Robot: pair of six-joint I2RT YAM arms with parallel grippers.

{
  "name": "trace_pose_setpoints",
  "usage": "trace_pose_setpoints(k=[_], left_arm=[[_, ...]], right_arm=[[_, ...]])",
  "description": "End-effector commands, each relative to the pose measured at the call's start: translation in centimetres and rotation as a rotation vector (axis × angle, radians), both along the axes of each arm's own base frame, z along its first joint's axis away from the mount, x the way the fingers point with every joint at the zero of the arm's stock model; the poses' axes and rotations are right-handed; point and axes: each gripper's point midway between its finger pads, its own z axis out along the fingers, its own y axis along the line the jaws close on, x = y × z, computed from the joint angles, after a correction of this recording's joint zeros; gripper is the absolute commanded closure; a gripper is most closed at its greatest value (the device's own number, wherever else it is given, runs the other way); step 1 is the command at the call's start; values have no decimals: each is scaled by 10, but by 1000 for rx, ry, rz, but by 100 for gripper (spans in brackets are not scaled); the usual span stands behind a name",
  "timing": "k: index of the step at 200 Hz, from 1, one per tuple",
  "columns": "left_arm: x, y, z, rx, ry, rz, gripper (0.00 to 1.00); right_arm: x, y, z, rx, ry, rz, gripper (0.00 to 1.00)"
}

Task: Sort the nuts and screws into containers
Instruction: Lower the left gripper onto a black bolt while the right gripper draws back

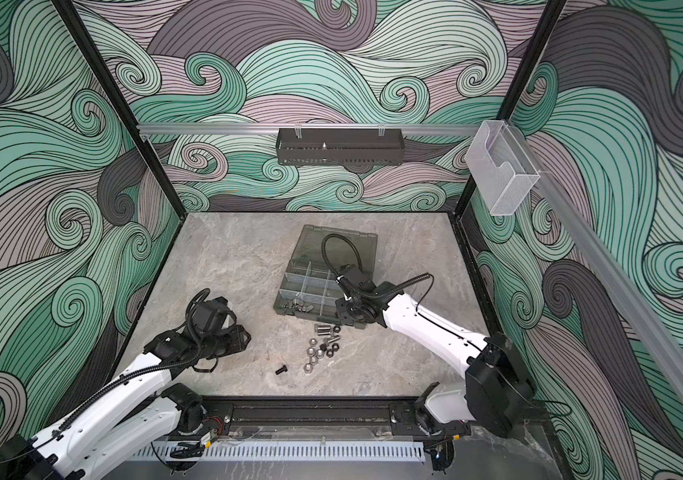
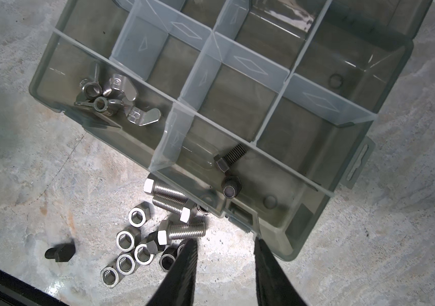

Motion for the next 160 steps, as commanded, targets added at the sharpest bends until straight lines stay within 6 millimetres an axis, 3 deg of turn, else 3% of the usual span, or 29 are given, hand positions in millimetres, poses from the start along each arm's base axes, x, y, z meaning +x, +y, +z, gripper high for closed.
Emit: trace_pose_setpoints(k=[1,56,160], left_arm=[[-4,-9,3,-30,34,-44,56],[-6,-23,13,1,-20,-174,56],[-33,-72,1,187,-6,-552,56]], right_arm=[[-3,-9,3,4,-14,-37,62],[-14,-20,0,18,-12,-61,61],[-20,-24,-3,22,-5,-71,59]])
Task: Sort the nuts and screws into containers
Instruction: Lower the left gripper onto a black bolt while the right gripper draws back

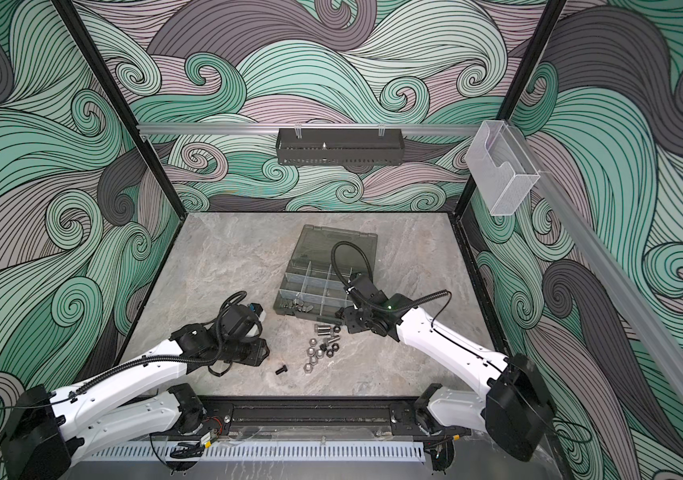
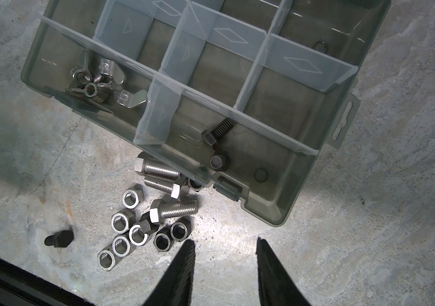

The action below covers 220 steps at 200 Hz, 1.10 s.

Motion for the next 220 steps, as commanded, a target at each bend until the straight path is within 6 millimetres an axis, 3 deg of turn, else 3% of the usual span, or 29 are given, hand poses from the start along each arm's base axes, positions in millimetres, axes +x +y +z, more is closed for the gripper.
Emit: trace_pose_setpoints(k=[1,77,127,220], left_arm=[[-2,-8,3,54,-25,-87,56],[-23,-46,-19,145,33,-298,57],[-30,-58,-28,176,57,-356,58],[-30,-51,-39,212,85,-286,59]], right_arm=[[-1,-7,-2,-10,0,-23,59],[-2,-7,-5,-18,6,-19,59],[-3,-9,-6,-20,8,-25,58],[-5,-9,-11,-26,20,-20,58]])
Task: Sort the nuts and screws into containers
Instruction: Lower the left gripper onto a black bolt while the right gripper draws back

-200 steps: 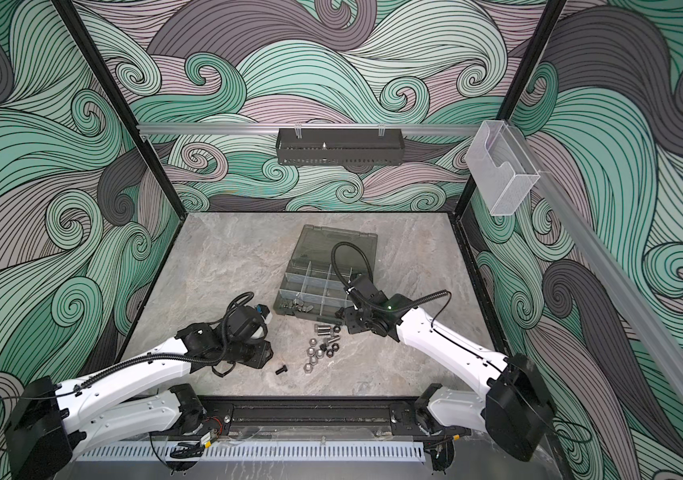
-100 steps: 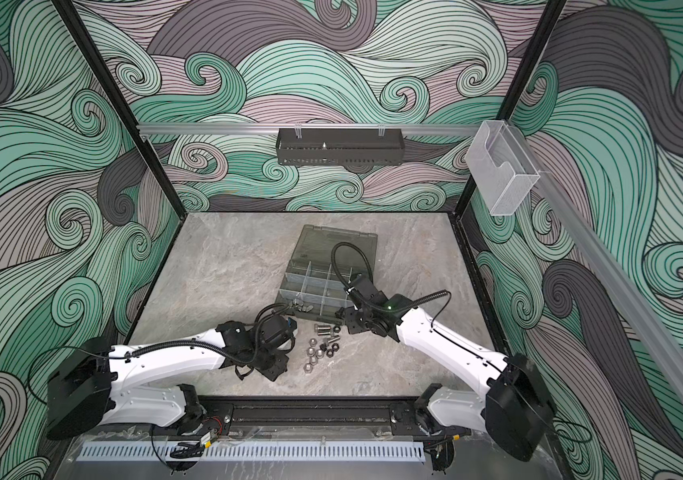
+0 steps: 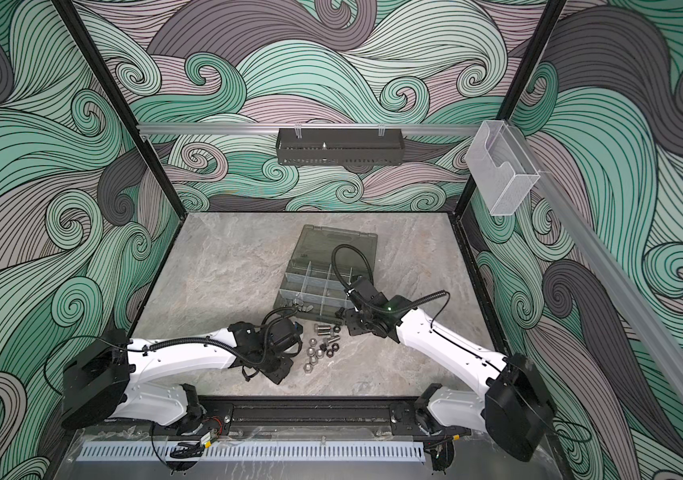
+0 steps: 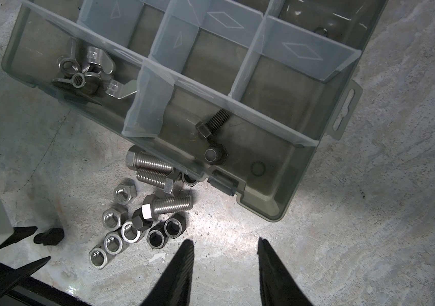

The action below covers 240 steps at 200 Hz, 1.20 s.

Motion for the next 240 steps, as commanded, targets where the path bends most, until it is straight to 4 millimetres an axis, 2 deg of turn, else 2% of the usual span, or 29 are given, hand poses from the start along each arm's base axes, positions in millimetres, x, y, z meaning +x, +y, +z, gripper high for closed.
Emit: trace_pose_setpoints(k=[1,148,163,205,240], left_arm=[[2,0,1,5,-10,29,59],[-4,-1,-13,-4,26,47,64],[-5,1,-21,20,39,51,66],[-6,3,-25,31,44,53,71],[-6,6,-28,44,46,57,82]], right_arm=[[-1,-6,-4,-15,6,-20,58],[-6,-12,-6,-14,5,-43,58],[-5,-13,-4,-12,-6,-45,58],[-4,-14,-1,-11,-18,-46,58],[-4,-14,-1,-11,-17,-46,58]])
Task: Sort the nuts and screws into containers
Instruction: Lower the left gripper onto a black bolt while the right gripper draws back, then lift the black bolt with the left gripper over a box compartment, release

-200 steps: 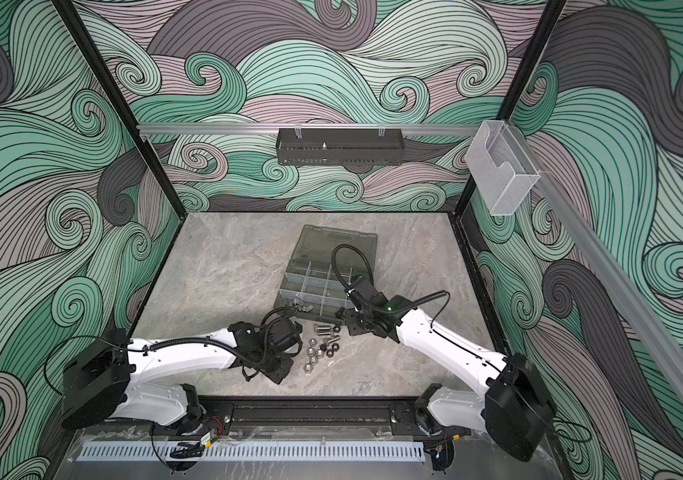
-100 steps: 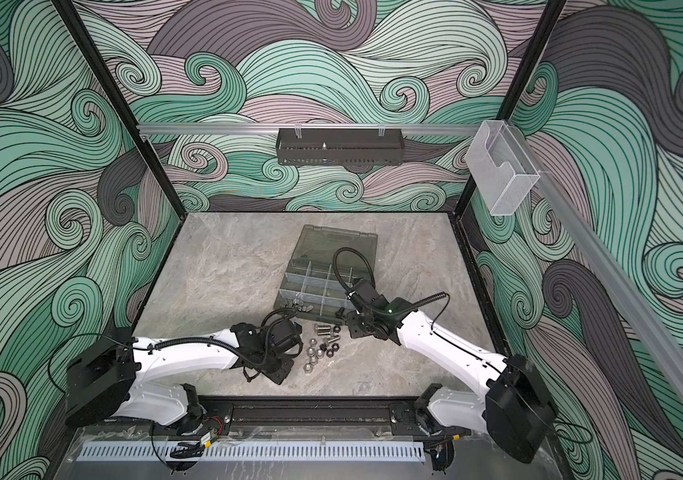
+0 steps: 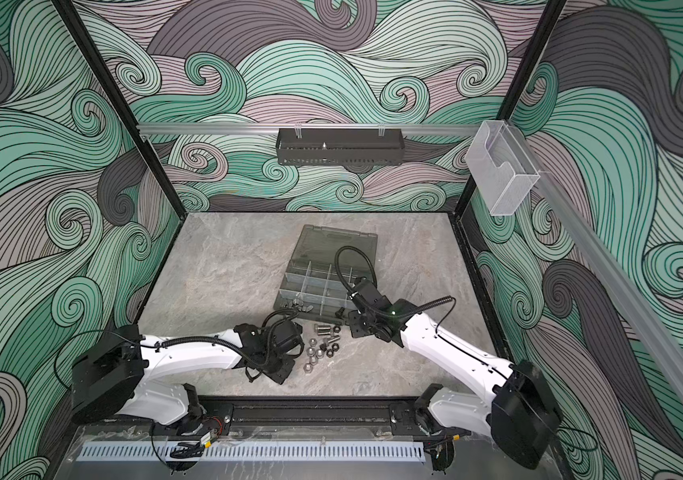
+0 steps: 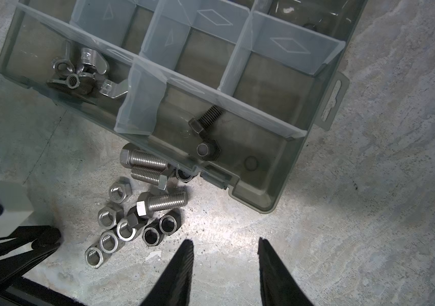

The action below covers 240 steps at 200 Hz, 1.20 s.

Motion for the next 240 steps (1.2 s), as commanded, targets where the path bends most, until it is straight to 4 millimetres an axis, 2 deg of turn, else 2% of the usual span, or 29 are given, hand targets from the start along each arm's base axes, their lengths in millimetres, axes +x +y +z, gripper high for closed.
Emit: trace_pose_setpoints(k=[1,29,84,112,139,142,187,220,240], left_arm=[[-7,9,-11,47,29,5,82],[-5,8,-7,38,16,9,88],[8,-4,13,7,-34,16,89],[25,-17,40,-37,-111,8,89],[50,-36,68,-82,-182,-9,89],[53,-37,64,-66,-175,-12,89],[110,-85,100,-147,-238,-40,89],[150,-116,112,-213,-237,-27,89],[164,-130,109,-206,-231,-46,89]], right_arm=[[0,-6,-1,-13,-3,-21,58],[0,-6,-1,-14,-6,-21,58],[0,-7,4,-7,-20,-24,58],[0,-11,10,-4,-41,-30,58],[-1,-15,18,6,-67,-40,58],[-1,-16,19,7,-72,-41,58],[-8,-30,29,11,-114,-59,57],[-16,-39,30,19,-118,-69,57],[-21,-45,29,21,-120,-82,57]])
